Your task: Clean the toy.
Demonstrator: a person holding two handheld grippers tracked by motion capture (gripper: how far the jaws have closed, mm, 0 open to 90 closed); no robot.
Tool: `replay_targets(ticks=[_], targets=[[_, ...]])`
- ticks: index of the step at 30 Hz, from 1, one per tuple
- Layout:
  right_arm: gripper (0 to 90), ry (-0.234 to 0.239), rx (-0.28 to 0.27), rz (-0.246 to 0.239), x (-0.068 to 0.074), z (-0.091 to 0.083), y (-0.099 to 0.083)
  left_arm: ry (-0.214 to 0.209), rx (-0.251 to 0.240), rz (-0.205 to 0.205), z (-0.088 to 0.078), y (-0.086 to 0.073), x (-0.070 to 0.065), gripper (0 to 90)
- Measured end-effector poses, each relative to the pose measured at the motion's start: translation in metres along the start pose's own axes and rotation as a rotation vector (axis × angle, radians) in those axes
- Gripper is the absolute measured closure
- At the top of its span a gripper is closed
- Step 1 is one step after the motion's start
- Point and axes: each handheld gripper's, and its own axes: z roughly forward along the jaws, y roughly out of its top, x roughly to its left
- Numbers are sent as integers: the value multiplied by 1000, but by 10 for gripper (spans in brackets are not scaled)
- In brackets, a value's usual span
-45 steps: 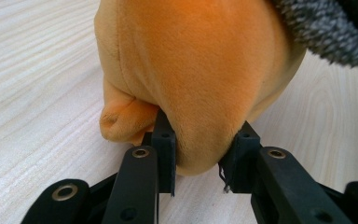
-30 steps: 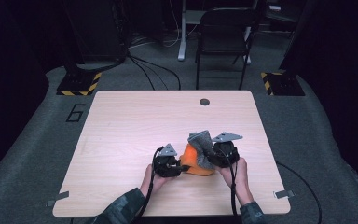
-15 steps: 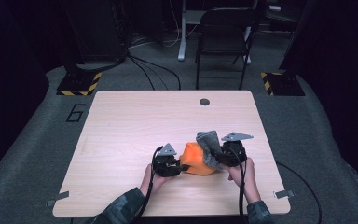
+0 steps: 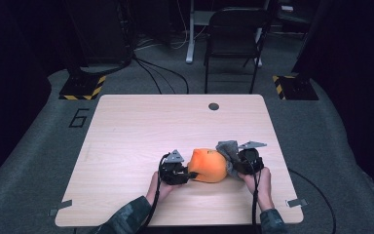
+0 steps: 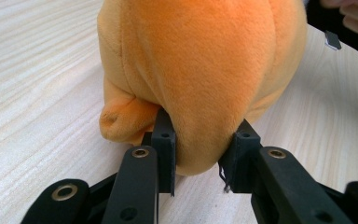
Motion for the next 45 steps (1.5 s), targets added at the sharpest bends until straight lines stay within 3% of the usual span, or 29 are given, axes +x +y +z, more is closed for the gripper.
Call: replay_targets(ticks=[6,10,14,17,19,22,25,28,31,32,35,39,42,44,45], targets=[[743,-41,100,-31,1,26,-10,-6,-2,-3,-1,-1,1,698],[743,-50,102,-48,2,28,-8,-7,-4,-5,-1,-1,2,697],[738,-56,45,10,-10,13,-5,-16,-8,-15,-1,-1,3,697],[734,-38,-47,72,-17,-10,1,-15,-7,-14,-1,-1,3,697],[734,-19,-120,69,-16,-28,7,-14,-9,-17,0,-1,3,697],[736,25,-198,51,-3,-52,20,-13,-9,-16,0,-1,3,696],[738,55,-198,-17,20,-63,30,-12,-7,-15,-1,-1,4,696],[739,73,-132,-73,39,-51,31,-13,-6,-15,-1,-1,4,695],[743,52,-91,-88,48,-30,26,-15,-1,-12,-1,-1,6,686],[743,47,-91,-76,48,-27,25,-11,-4,-22,0,-1,5,675],[743,49,-98,-84,46,-27,24,-9,-4,1,-1,-1,6,595],[742,37,-89,-78,46,-24,23,12,-17,17,-1,-2,5,373],[742,40,-91,-77,43,-22,23,7,-21,57,-1,-4,8,260],[742,38,-92,-78,42,-22,23,6,-16,91,0,-4,8,235],[742,40,-91,-73,43,-21,23,26,-6,115,1,-4,8,228]])
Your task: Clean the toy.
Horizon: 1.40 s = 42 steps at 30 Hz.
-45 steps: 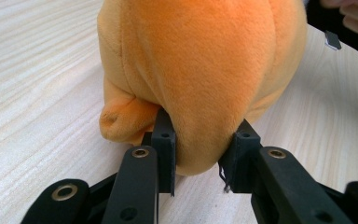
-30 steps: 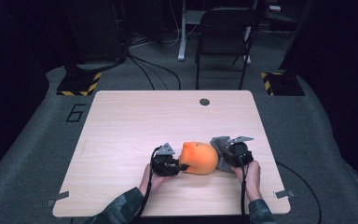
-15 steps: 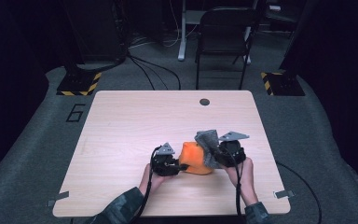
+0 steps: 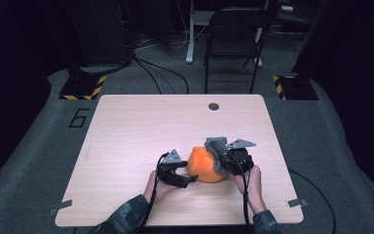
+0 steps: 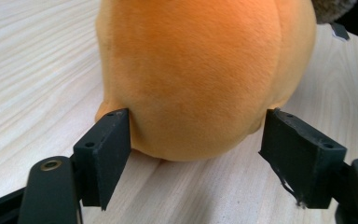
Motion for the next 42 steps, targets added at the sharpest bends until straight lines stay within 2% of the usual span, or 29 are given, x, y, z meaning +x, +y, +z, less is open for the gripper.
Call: replay_targets(ticks=[1,5,8,9,10,13,16,19,21,24,27,28,30,36,42], targets=[[742,2,-1,3,0,0,0,11,6,20,1,0,-1,193],[742,8,0,8,-2,3,0,19,7,63,5,-2,-3,164],[741,14,4,31,-3,4,0,42,1,119,9,-2,-7,212],[741,11,1,9,-5,5,0,64,3,142,12,-2,-9,231],[741,11,-3,22,-5,6,1,77,6,163,14,-2,-10,261],[741,7,-6,22,-4,6,0,105,-4,162,16,-1,-13,369],[741,8,-8,29,-5,6,0,120,-2,182,15,0,-15,507],[739,13,-24,19,-7,4,-1,127,-5,184,15,0,-15,592],[740,5,-46,29,-9,-1,1,133,-13,182,14,0,-16,629],[742,-44,-73,34,-21,-14,1,128,-16,180,13,-1,-15,645],[741,-75,-83,93,-42,-24,-6,119,-27,170,13,-2,-14,651],[740,-97,-77,107,-49,-26,-10,118,-30,171,13,-2,-14,653],[738,-112,-60,132,-59,-24,-16,117,-41,180,12,-2,-14,660],[721,-114,-29,173,-73,-15,-27,97,-71,164,11,-3,-12,673],[721,-127,-40,189,-77,-17,-28,115,-111,164,8,-1,-14,687]])
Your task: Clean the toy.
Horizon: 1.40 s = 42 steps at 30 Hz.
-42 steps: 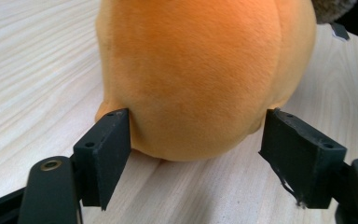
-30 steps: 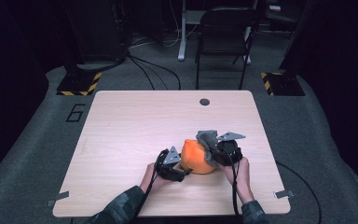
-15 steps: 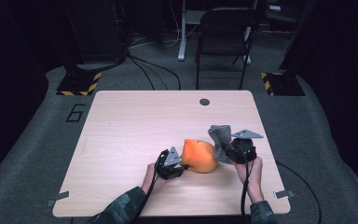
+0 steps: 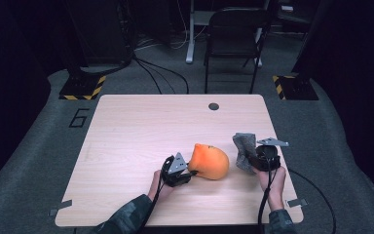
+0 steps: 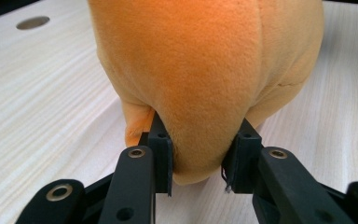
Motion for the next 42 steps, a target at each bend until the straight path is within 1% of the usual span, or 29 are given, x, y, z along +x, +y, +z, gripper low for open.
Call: replay_targets(ticks=[2,5,6,7,8,10,13,15,17,19,20,21,22,24,25,26,27,29,31,32,33,34,35,37,39,40,41,42], targets=[[721,-2,0,0,0,0,0,6,-11,-3,-2,1,0,693],[722,-5,-3,-2,0,-1,0,5,-34,-25,-6,4,2,698],[722,-6,-5,-2,0,-1,0,-7,-41,-36,-8,6,3,698],[722,-4,-7,-4,-1,-1,0,-15,-51,-54,-10,8,3,697],[722,-1,-8,-5,-1,-2,1,-22,-55,-62,-13,11,4,697],[722,-4,-10,3,-2,-2,1,-37,-66,-97,-18,17,5,697],[723,-4,-16,6,-4,-3,1,-70,-68,-149,-27,26,7,696],[725,-7,-19,6,-4,-4,1,-88,-57,-176,-32,32,7,695],[726,-11,-23,5,-3,-6,2,-96,-40,-198,-35,34,8,694],[727,-34,-34,-11,-1,-8,3,-124,-18,-239,-35,35,9,692],[729,-58,-44,-27,1,-10,4,-143,-10,-272,-35,34,9,692],[730,-74,-59,-47,3,-12,5,-158,-1,-297,-34,34,10,690],[731,-77,-70,-59,6,-15,7,-169,10,-316,-33,33,11,690],[734,-72,-85,-73,11,-19,10,-184,33,-368,-30,30,13,690],[734,-63,-88,-80,13,-21,12,-186,47,-391,-28,28,14,690],[735,-55,-91,-89,17,-24,15,-182,55,-397,-28,27,15,690],[736,-47,-94,-88,21,-25,16,-176,63,-405,-27,26,16,690],[737,-17,-102,-103,29,-29,21,-165,70,-417,-25,24,16,690],[738,41,-113,-97,40,-32,25,-152,73,-426,-23,21,17,690],[737,77,-117,-96,49,-34,28,-146,76,-425,-22,20,17,690],[738,108,-118,-88,55,-34,30,-147,79,-436,-21,18,18,690],[738,142,-120,-93,63,-34,32,-143,79,-438,-20,16,18,688],[738,167,-118,-101,72,-33,33,-136,86,-443,-18,14,17,687],[738,210,-106,-117,90,-28,34,-134,105,-424,-14,11,15,683],[739,238,-97,-128,106,-21,33,-129,102,-430,-13,10,12,679],[739,248,-99,-138,113,-16,32,-121,96,-417,-12,11,11,677],[739,242,-96,-144,119,-12,31,-121,95,-419,-12,10,9,676],[741,232,-94,-161,125,-7,28,-109,102,-403,-12,10,8,677]])
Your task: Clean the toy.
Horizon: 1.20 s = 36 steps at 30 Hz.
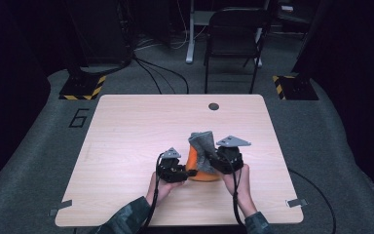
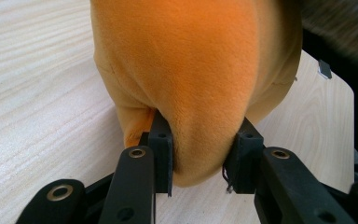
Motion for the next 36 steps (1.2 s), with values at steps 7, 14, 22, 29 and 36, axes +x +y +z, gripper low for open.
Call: replay_targets(ticks=[7,14,22,29,36], targets=[[752,-133,23,-126,6,18,-12,17,6,17,3,-3,-2,678],[754,-145,41,-130,-1,14,-15,8,13,36,4,-3,-1,678],[753,-182,70,-78,-20,12,-24,3,9,36,4,-3,0,677],[752,-205,96,-41,-36,14,-30,-7,2,39,5,-3,0,677],[753,-246,147,23,-55,20,-42,-14,0,41,5,-4,1,677]])
